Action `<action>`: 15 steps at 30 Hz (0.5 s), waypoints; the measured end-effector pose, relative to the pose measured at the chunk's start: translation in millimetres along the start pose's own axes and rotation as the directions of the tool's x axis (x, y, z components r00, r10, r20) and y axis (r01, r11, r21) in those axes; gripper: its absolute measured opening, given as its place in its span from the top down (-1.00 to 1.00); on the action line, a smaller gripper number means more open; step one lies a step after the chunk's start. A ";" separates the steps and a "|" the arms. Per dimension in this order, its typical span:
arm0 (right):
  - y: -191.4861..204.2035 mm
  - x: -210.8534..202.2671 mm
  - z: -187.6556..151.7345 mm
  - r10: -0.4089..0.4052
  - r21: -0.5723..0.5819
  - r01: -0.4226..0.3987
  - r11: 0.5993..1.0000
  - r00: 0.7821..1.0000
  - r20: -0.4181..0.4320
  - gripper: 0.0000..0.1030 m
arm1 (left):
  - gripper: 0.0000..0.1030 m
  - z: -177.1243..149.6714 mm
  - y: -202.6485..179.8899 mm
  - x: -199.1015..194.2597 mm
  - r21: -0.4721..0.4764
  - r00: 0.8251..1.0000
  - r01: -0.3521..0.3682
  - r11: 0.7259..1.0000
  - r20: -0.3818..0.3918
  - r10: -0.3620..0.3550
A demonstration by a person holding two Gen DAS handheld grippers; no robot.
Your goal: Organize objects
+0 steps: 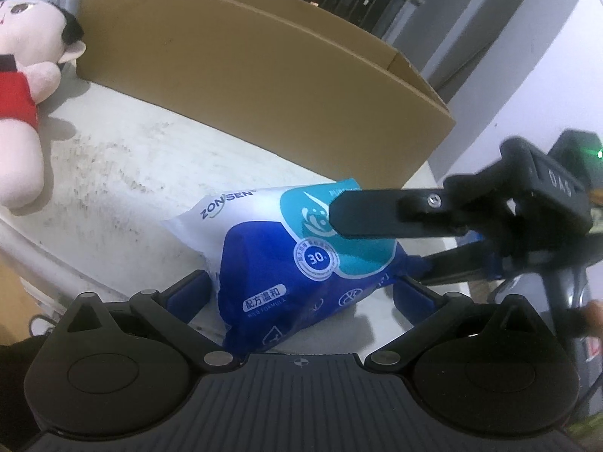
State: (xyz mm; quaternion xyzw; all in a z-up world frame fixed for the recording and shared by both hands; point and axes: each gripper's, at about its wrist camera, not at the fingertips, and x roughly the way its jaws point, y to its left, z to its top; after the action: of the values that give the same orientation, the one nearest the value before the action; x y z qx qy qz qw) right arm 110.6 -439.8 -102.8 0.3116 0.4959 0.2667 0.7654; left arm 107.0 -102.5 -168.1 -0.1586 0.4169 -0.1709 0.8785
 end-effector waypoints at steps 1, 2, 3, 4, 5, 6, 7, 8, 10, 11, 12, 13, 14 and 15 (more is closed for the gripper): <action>0.0 -0.1 -0.1 0.000 0.000 0.000 1.000 1.000 0.001 -1.00 | -1.00 0.2 1.1 0.4 -0.007 1.000 0.006 1.000 0.001 -0.006; 0.0 -0.1 -0.2 0.000 -0.002 0.000 1.000 1.000 0.001 -1.00 | -1.00 0.3 2.2 0.9 -0.012 1.000 0.014 1.000 0.002 -0.014; 0.4 0.2 -0.2 -0.001 -0.005 0.001 1.000 1.000 0.000 -1.00 | -1.00 0.3 2.9 1.4 -0.016 1.000 0.020 1.000 0.004 -0.020; 0.9 0.5 -0.4 -0.002 -0.006 0.002 1.000 1.000 0.001 -1.00 | -1.00 0.4 3.3 2.2 -0.018 1.000 0.023 1.000 0.005 -0.023; 1.0 0.4 -0.5 -0.002 -0.004 0.002 1.000 1.000 0.002 -1.00 | -1.00 -0.7 -2.0 4.6 -0.018 1.000 0.024 1.000 0.005 -0.024; 0.7 0.5 -0.7 -0.001 -0.001 0.001 1.000 1.000 0.004 -1.00 | -1.00 -0.6 -2.3 5.5 -0.017 1.000 0.025 1.000 0.004 -0.025; 0.5 0.5 -1.0 0.000 0.003 0.000 1.000 1.000 0.007 -1.00 | -1.00 -0.6 -2.7 6.5 -0.016 1.000 0.026 1.000 0.004 -0.026; 0.5 0.5 -1.2 0.000 0.004 0.000 1.000 1.000 0.008 -1.00 | -1.00 -0.7 -3.0 7.3 -0.015 1.000 0.027 1.000 0.004 -0.027; 1.0 1.0 -2.1 0.000 0.000 0.000 1.000 1.000 0.012 -1.00 | -1.00 -0.9 -4.0 9.1 -0.009 1.000 0.029 1.000 0.002 -0.029; 1.5 1.2 -2.5 0.000 -0.008 0.000 1.000 1.000 0.014 -1.00 | -1.00 -1.1 -5.0 10.1 0.001 1.000 0.028 1.000 0.000 -0.028; 2.6 1.4 -2.5 -0.003 -0.019 0.004 1.000 1.000 0.014 -1.00 | -1.00 -1.5 -6.5 11.3 0.014 1.000 0.025 1.000 -0.001 -0.025; 3.7 1.4 -2.7 -0.009 -0.028 0.009 1.000 1.000 0.015 -1.00 | -1.00 -1.9 -8.8 12.7 0.031 1.000 0.016 0.999 -0.004 -0.015; 5.6 1.6 -3.1 -0.018 -0.036 0.019 0.999 1.000 0.015 -1.00 | -1.00 -2.4 -11.0 13.8 0.040 1.000 0.003 0.999 -0.003 -0.003; 7.1 1.9 -3.4 -0.026 -0.041 0.027 0.999 1.000 0.017 -1.00 | -1.00 -3.0 -13.5 15.2 0.049 1.000 -0.009 0.999 -0.002 0.009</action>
State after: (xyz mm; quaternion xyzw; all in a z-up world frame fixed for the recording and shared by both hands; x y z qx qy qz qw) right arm 107.5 -433.0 -99.7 0.2912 0.4882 0.2641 0.7792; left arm 111.5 -121.5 -174.6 -0.1351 0.4145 -0.1772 0.8824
